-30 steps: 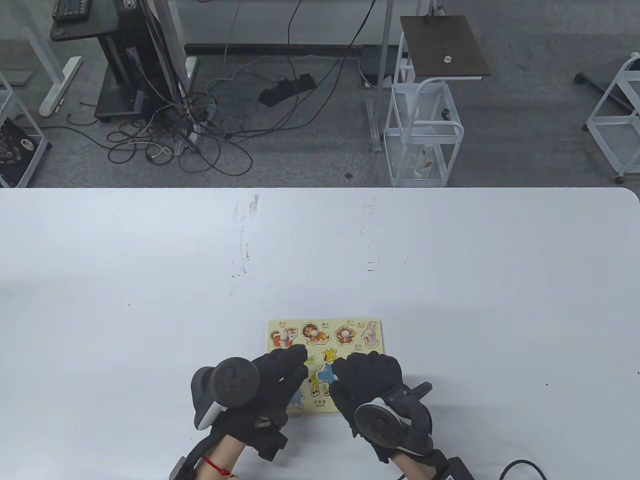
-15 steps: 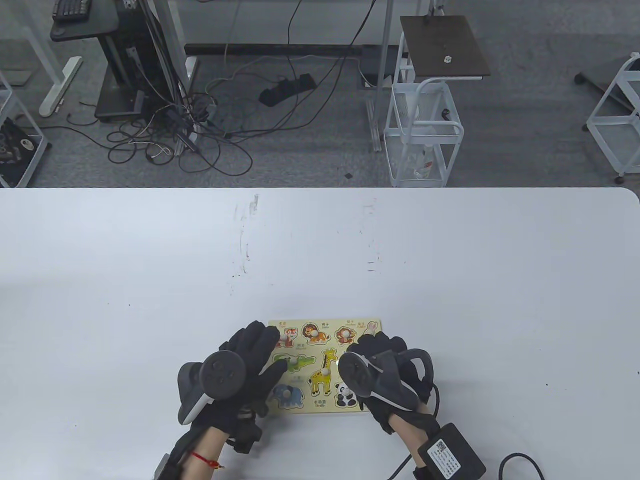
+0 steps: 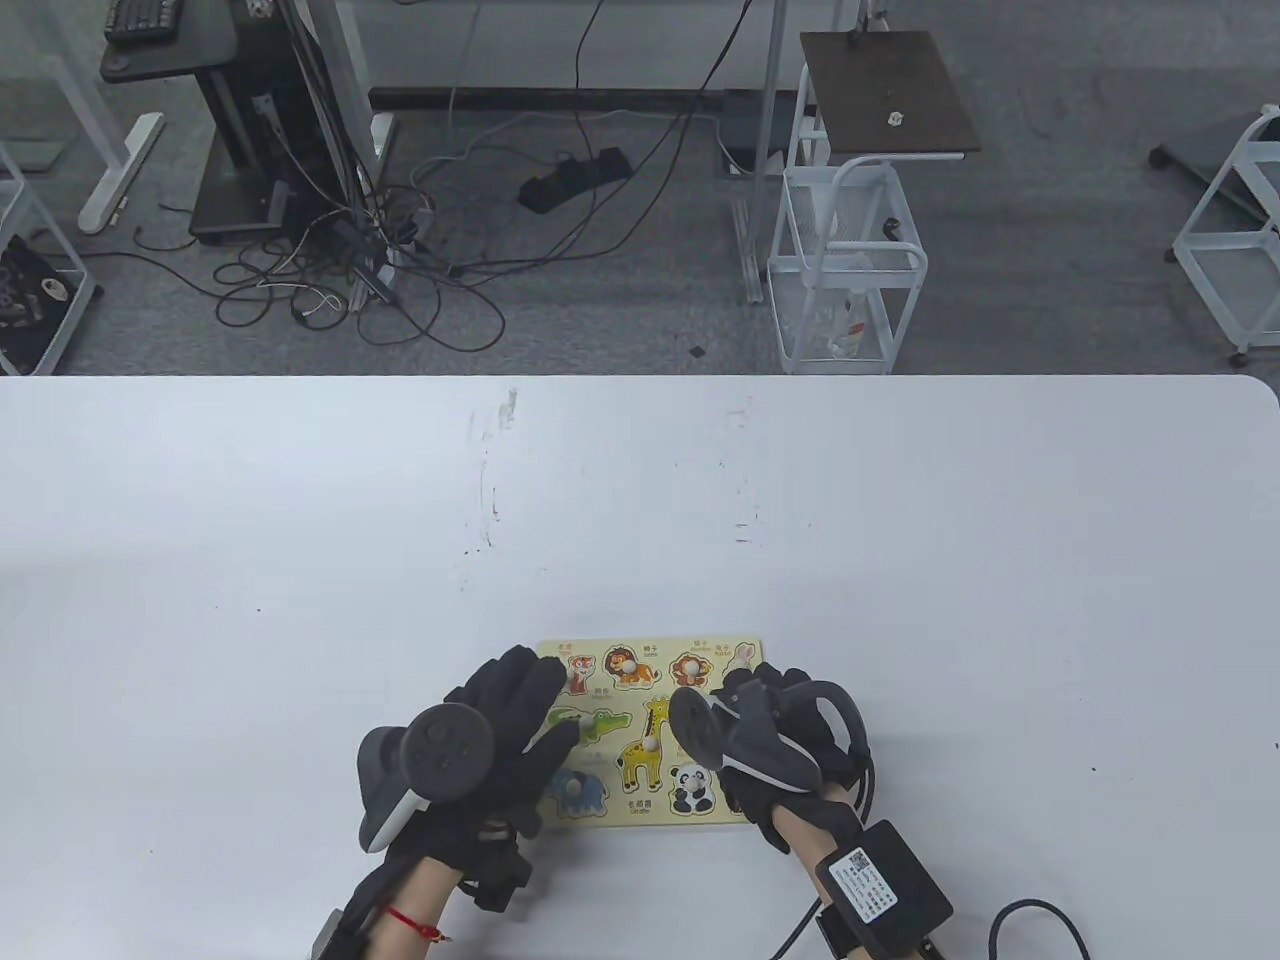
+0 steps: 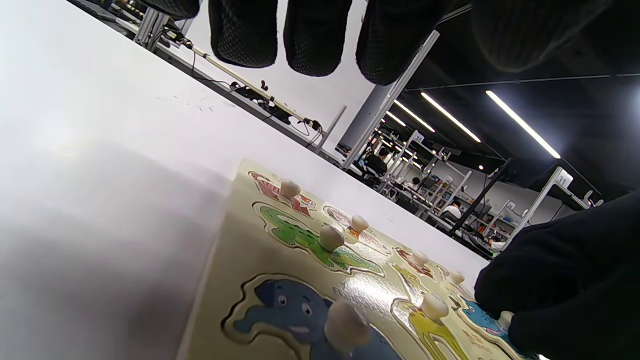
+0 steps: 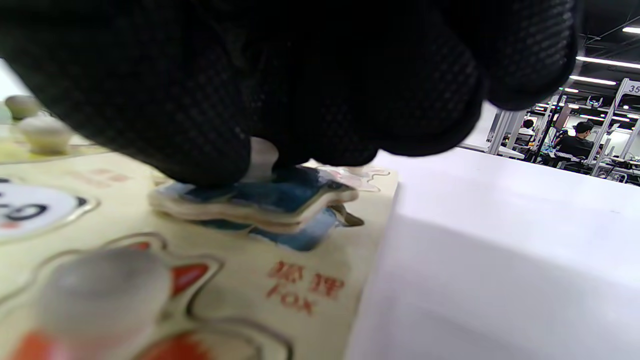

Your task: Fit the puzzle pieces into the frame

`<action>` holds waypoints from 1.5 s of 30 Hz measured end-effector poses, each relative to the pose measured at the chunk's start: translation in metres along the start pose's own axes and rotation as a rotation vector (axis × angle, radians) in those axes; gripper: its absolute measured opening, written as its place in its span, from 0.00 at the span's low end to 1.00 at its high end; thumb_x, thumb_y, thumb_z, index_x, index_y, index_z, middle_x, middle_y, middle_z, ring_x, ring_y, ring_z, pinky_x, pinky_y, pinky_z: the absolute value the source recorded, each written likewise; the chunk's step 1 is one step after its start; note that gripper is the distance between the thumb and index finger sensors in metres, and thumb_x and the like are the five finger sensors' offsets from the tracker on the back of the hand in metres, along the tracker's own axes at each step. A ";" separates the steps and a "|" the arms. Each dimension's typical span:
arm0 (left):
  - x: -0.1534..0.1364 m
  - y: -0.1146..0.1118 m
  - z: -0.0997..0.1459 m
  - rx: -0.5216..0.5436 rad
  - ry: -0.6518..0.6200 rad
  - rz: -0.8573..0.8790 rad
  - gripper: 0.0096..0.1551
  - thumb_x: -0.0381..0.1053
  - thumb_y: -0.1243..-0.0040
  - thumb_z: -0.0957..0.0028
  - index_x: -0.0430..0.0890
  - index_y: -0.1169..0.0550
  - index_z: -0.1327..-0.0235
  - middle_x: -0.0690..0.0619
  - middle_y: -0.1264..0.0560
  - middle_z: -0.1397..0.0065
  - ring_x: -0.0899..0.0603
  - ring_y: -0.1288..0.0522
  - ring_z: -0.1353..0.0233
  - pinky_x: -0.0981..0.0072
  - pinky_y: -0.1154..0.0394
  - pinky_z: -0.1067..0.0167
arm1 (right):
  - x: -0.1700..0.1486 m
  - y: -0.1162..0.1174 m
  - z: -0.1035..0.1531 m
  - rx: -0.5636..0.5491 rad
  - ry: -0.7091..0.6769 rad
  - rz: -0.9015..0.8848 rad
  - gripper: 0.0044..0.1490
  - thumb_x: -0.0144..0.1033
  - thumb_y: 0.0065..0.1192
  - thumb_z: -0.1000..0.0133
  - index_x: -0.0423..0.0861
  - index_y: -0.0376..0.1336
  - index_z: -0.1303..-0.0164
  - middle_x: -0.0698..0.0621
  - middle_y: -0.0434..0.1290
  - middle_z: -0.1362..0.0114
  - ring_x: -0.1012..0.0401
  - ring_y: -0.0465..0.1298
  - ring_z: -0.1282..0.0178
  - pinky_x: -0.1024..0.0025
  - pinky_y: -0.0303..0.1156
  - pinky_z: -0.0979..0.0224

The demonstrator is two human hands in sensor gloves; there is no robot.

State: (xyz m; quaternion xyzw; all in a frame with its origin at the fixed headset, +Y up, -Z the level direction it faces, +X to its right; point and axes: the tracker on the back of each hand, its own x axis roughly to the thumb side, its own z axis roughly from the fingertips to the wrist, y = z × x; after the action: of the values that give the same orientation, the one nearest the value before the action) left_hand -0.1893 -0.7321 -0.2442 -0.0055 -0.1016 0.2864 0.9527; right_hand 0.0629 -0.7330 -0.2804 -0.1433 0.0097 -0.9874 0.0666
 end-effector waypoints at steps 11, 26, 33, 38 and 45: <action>0.002 -0.004 0.000 -0.019 -0.008 -0.020 0.40 0.69 0.45 0.52 0.57 0.30 0.24 0.47 0.38 0.15 0.30 0.35 0.18 0.34 0.43 0.25 | -0.001 0.003 -0.006 0.033 0.016 0.018 0.29 0.45 0.84 0.62 0.44 0.80 0.53 0.45 0.82 0.48 0.49 0.83 0.59 0.42 0.75 0.43; 0.004 -0.005 0.000 -0.030 -0.007 -0.038 0.40 0.69 0.45 0.52 0.57 0.30 0.24 0.47 0.38 0.14 0.30 0.36 0.18 0.34 0.44 0.25 | -0.009 0.001 -0.007 0.173 0.062 -0.042 0.36 0.51 0.74 0.57 0.46 0.74 0.41 0.45 0.78 0.38 0.46 0.82 0.49 0.39 0.71 0.37; 0.006 -0.007 0.001 -0.022 -0.026 -0.043 0.40 0.68 0.45 0.51 0.58 0.31 0.24 0.47 0.39 0.14 0.32 0.37 0.17 0.36 0.45 0.24 | -0.031 -0.016 0.026 -0.040 0.084 -0.242 0.43 0.58 0.64 0.54 0.49 0.66 0.31 0.44 0.70 0.28 0.39 0.76 0.34 0.35 0.66 0.33; 0.008 -0.010 0.001 -0.026 -0.034 -0.044 0.40 0.69 0.45 0.51 0.59 0.32 0.23 0.48 0.40 0.14 0.32 0.38 0.16 0.38 0.46 0.23 | -0.045 -0.028 0.051 -0.183 0.073 -0.401 0.46 0.61 0.63 0.55 0.50 0.64 0.28 0.44 0.68 0.25 0.37 0.71 0.27 0.32 0.63 0.32; 0.005 -0.008 0.001 -0.020 -0.023 -0.019 0.41 0.71 0.46 0.52 0.60 0.32 0.23 0.48 0.41 0.13 0.32 0.42 0.15 0.37 0.49 0.23 | -0.051 -0.018 0.061 -0.269 0.038 -0.538 0.48 0.65 0.60 0.55 0.51 0.61 0.26 0.45 0.64 0.22 0.38 0.66 0.22 0.33 0.61 0.29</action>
State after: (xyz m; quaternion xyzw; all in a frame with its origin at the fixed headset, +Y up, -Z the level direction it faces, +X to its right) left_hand -0.1810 -0.7361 -0.2415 -0.0109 -0.1154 0.2762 0.9541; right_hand 0.1263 -0.7080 -0.2358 -0.1300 0.1033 -0.9619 -0.2171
